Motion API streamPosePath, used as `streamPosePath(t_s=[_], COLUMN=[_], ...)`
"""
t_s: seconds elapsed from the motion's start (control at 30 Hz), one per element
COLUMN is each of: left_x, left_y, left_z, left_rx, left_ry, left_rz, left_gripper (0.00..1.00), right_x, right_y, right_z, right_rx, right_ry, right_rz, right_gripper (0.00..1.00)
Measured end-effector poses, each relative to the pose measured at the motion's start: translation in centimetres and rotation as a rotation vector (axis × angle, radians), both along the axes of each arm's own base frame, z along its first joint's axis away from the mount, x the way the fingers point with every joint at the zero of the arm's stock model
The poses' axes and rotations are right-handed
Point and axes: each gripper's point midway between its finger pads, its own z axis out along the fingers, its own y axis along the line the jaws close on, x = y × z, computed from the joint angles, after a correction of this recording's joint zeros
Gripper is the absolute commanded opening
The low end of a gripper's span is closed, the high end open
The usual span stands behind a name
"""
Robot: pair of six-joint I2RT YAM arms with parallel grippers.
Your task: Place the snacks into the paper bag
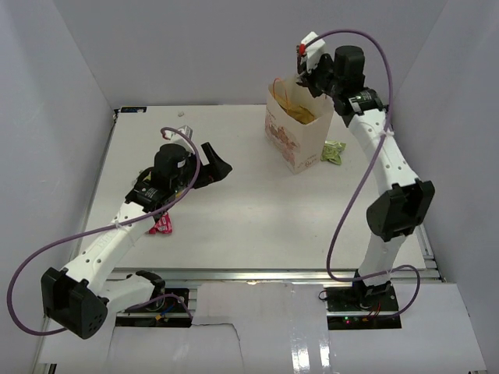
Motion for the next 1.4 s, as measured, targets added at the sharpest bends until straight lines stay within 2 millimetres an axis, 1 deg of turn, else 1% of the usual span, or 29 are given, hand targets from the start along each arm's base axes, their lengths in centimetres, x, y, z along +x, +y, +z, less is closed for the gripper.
streamPosePath(t_s=[0.1, 0.17, 0.2, 0.23, 0.27, 0.3, 0.37, 0.43, 0.53, 0.57, 0.63, 0.7, 0.73, 0.77, 0.8, 0.83, 0.87, 0.9, 0.93, 1.0, 1.1, 1.17, 1.2, 1.23, 1.3, 1.33, 1.4], left_x=[-0.3, -0.6, -0.8, -0.9, -1.0, -1.0, -1.0, -0.8, -0.3, 0.0, 0.7, 1.6, 2.0, 2.4, 2.8, 3.2, 3.5, 3.8, 4.1, 4.9, 6.6, 8.1, 8.9, 9.4, 10.1, 10.3, 10.4], left_y=[0.4, 0.7, 0.8, 0.9, 1.0, 1.0, 1.2, 1.6, 2.5, 2.9, 3.9, 5.4, 6.5, 7.4, 8.8, 9.7, 11.0, 12.0, 13.1, 14.8, 16.3, 17.0, 17.3, 17.6, 18.0, 18.2, 18.5], left_z=[-1.0, -1.7, -2.0, -2.3, -2.4, -2.4, -2.6, -2.9, -3.9, -4.4, -5.6, -7.1, -8.0, -8.7, -10.0, -10.6, -11.6, -12.5, -13.4, -14.8, -16.3, -17.0, -17.4, -17.8, -18.6, -19.0, -19.8], left_rx=[0.013, 0.020, 0.024, 0.026, 0.030, 0.031, 0.036, 0.049, 0.079, 0.091, 0.121, 0.152, 0.171, 0.185, 0.205, 0.218, 0.240, 0.263, 0.290, 0.345, 0.431, 0.483, 0.505, 0.524, 0.565, 0.584, 0.611], left_ry=[0.019, 0.034, 0.039, 0.046, 0.052, 0.054, 0.058, 0.066, 0.101, 0.124, 0.179, 0.247, 0.286, 0.318, 0.370, 0.395, 0.431, 0.463, 0.495, 0.535, 0.568, 0.575, 0.574, 0.575, 0.589, 0.596, 0.613], left_rz=[0.010, 0.017, 0.020, 0.024, 0.026, 0.028, 0.034, 0.054, 0.097, 0.114, 0.160, 0.226, 0.267, 0.302, 0.351, 0.383, 0.419, 0.446, 0.476, 0.514, 0.532, 0.533, 0.535, 0.534, 0.533, 0.532, 0.529], left_gripper=[0.98, 0.98, 0.98, 0.98, 0.98, 0.98, 0.98, 0.98, 0.98, 0.98, 0.98, 0.95, 0.92, 0.84, 0.81, 0.79, 0.79, 0.79, 0.79, 0.79, 0.79, 0.78, 0.77, 0.75, 0.75, 0.67, 0.63], right_x=[3.6, 4.9, 5.4, 5.7, 5.8, 5.9, 6.0, 5.7, 4.6, 4.1, 2.7, 0.8, -0.5, -2.1, -3.6, -5.5, -7.2, -8.7, -10.4, -13.5, -17.8, -20.2, -21.2, -22.1, -23.1, -23.3, -23.5], right_y=[-0.3, -0.7, -0.9, -1.1, -1.3, -1.5, -1.7, -1.8, -1.9, -1.9, -1.7, -1.7, -1.8, -2.3, -3.2, -4.2, -5.1, -6.0, -6.6, -6.3, -5.4, -5.3, -5.3, -5.4, -5.4, -5.4, -5.2], right_z=[-5.9, -9.1, -10.4, -11.1, -11.6, -11.7, -11.1, -10.0, -8.3, -7.5, -5.2, -2.7, -1.8, -1.3, -0.9, -1.2, -1.8, -2.8, -4.4, -8.3, -15.3, -19.1, -20.4, -21.4, -22.0, -21.9, -21.1], right_rx=[-0.061, -0.105, -0.125, -0.141, -0.155, -0.164, -0.172, -0.166, -0.146, -0.130, -0.084, -0.030, 0.000, 0.031, 0.053, 0.074, 0.089, 0.098, 0.102, 0.107, 0.116, 0.122, 0.125, 0.128, 0.132, 0.133, 0.137], right_ry=[0.085, 0.128, 0.142, 0.151, 0.156, 0.153, 0.131, 0.111, 0.092, 0.087, 0.073, 0.060, 0.060, 0.072, 0.076, 0.101, 0.120, 0.145, 0.180, 0.276, 0.454, 0.560, 0.602, 0.635, 0.655, 0.650, 0.622], right_rz=[-0.070, -0.104, -0.118, -0.126, -0.136, -0.139, -0.149, -0.153, -0.145, -0.138, -0.110, -0.051, -0.008, 0.033, 0.062, 0.091, 0.114, 0.123, 0.141, 0.191, 0.251, 0.263, 0.263, 0.263, 0.265, 0.268, 0.280], right_gripper=[0.10, 0.13, 0.25, 0.34, 0.41, 0.52, 0.60, 0.62, 0.63, 0.66, 0.71, 0.72, 0.72, 0.72, 0.72, 0.72, 0.72, 0.72, 0.72, 0.72, 0.72, 0.72, 0.72, 0.72, 0.71, 0.71, 0.71])
